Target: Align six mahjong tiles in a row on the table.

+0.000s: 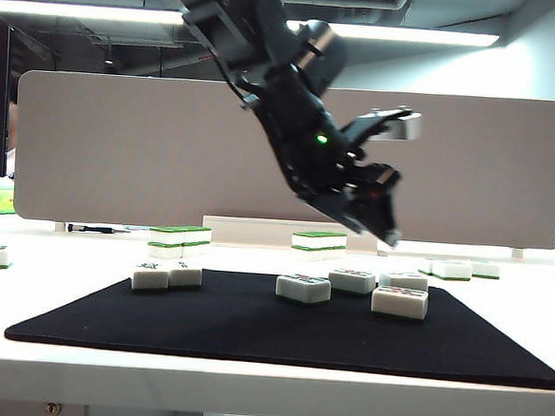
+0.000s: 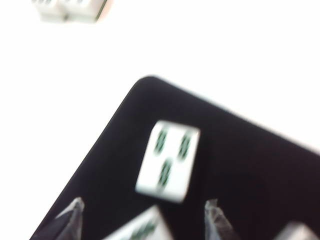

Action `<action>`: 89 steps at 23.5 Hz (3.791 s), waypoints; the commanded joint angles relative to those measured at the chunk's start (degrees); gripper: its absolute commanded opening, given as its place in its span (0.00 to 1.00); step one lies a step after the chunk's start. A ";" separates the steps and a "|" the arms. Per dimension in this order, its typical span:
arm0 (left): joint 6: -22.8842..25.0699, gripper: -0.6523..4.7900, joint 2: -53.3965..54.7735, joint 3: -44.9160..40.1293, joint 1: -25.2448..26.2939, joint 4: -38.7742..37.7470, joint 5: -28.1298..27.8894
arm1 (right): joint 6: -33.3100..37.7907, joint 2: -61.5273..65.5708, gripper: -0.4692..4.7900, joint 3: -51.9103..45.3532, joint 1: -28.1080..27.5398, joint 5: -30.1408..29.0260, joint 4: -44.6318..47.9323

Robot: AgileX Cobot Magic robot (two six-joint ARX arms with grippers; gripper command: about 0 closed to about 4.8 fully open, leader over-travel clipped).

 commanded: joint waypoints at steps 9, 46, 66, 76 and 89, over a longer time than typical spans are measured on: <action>-0.44 0.69 5.05 0.20 -1.97 8.46 0.00 | -0.17 -0.68 0.09 0.13 0.00 -0.02 0.44; 4.26 0.33 -11.19 0.55 3.56 -22.27 -8.92 | -0.20 -0.68 0.09 0.11 0.00 0.15 0.52; -11.06 0.33 -17.11 -7.56 15.12 -26.53 -7.54 | -0.17 -0.68 0.09 0.11 -0.02 0.13 0.50; -33.42 0.33 -15.96 -7.56 12.37 -27.21 -7.74 | -0.17 -0.68 0.09 0.11 -0.02 0.13 0.52; -65.92 0.33 -12.72 -7.69 8.94 -24.92 -13.40 | -0.20 -0.68 0.09 0.11 0.00 0.15 0.57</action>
